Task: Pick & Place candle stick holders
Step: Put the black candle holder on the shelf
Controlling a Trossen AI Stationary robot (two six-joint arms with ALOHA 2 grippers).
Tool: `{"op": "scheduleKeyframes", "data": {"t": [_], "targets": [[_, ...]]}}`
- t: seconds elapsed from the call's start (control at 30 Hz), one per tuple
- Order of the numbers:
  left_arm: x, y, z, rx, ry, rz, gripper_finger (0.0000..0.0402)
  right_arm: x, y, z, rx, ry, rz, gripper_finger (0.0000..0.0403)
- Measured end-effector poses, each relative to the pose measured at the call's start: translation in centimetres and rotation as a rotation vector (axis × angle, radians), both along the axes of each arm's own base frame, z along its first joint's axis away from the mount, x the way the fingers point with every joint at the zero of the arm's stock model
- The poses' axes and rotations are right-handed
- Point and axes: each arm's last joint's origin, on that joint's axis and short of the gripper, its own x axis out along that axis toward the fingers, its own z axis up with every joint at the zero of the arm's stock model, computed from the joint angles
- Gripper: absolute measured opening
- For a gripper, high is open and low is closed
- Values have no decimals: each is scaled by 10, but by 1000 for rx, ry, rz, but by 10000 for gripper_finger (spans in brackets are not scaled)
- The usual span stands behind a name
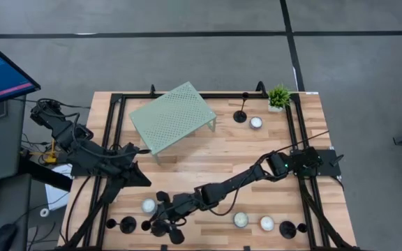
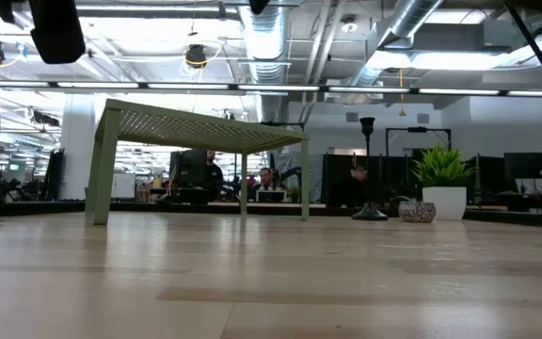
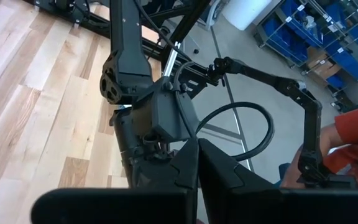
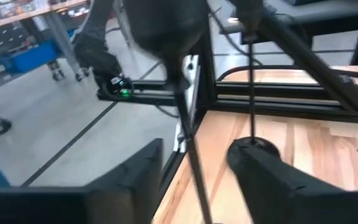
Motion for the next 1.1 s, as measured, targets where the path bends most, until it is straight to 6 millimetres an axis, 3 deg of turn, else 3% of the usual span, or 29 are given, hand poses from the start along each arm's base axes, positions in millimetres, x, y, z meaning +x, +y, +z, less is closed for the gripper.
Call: {"op": "scheduleKeyframes", "data": {"t": [0.27,0.63,0.77,0.9,1.1], "targets": [[0,0,0,0,-1,0,10,1,0,3,-7,-35,8,14],[0,0,0,-2,-3,0,10,0,-2,11,68,-12,-10,4],[0,0,2,-13,-17,0,10,-10,-2,45,64,-17,-4,3],[0,2,7,-36,-58,48,9,-30,-12,93,-22,25,5,2],[-5,10,20,-44,-198,159,5,-78,-61,182,-156,59,-63,1]]}}
